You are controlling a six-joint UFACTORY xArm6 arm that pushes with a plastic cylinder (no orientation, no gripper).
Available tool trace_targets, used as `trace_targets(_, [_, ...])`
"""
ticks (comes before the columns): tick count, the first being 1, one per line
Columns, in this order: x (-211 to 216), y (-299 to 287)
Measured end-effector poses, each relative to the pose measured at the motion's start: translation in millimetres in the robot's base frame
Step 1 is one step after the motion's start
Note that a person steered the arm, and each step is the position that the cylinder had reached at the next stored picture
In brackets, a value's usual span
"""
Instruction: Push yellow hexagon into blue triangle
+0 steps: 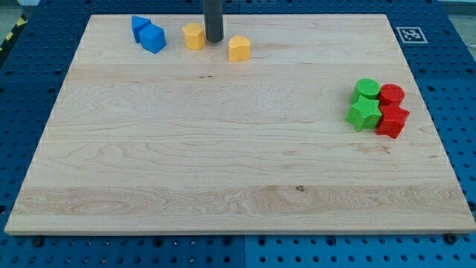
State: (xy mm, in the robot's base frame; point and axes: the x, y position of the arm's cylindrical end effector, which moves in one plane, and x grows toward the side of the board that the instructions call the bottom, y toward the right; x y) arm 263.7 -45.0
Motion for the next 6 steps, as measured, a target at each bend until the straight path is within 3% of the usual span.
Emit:
trace_targets(2, [12.7, -12.5])
trace_targets(4, [-25.1, -56.5])
trace_targets(6, [-35.2, -65.6])
